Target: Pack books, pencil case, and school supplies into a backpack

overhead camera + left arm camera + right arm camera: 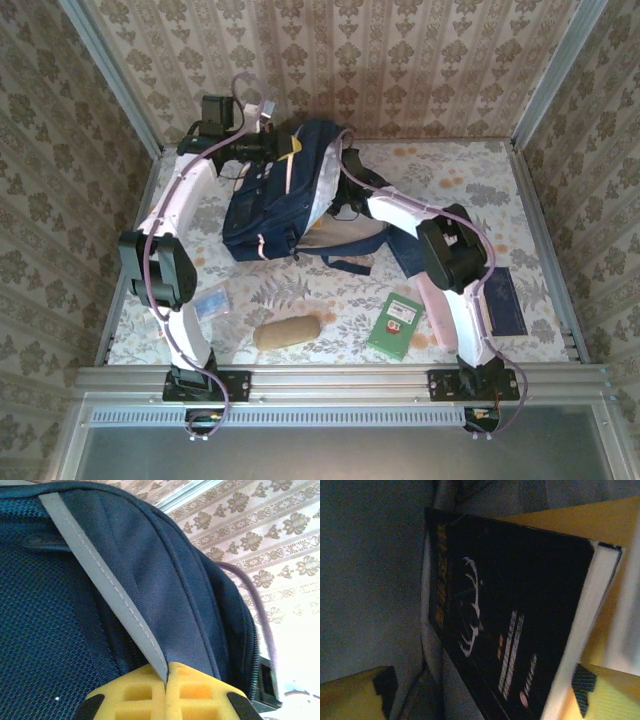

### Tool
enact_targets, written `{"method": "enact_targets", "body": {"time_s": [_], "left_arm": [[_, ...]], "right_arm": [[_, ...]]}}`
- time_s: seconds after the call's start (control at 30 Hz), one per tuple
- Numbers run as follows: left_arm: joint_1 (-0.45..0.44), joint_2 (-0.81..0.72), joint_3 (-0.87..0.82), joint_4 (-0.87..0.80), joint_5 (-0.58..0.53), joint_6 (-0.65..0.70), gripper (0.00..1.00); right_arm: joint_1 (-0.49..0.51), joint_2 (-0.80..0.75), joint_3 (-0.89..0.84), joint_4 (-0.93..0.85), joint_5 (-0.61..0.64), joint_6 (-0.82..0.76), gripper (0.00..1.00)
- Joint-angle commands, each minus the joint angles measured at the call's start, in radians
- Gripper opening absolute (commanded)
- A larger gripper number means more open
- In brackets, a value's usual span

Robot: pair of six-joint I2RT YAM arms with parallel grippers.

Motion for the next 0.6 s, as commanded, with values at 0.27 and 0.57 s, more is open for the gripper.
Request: {"method": "enact_targets", "body": {"time_s": [0.27, 0.57], "left_arm": [[0.048, -0.058, -0.027, 0.037, -0.337, 0.085, 0.0], [0.038, -0.039, -0.067, 0.05, -0.584, 0.121, 0.05]], "right_arm": [[-0.123, -0.395, -0.307, -0.093, 0.136, -0.185, 0.9], [-0.239, -0.5, -0.434, -0.264, 0.455, -0.23, 0.92]]}}
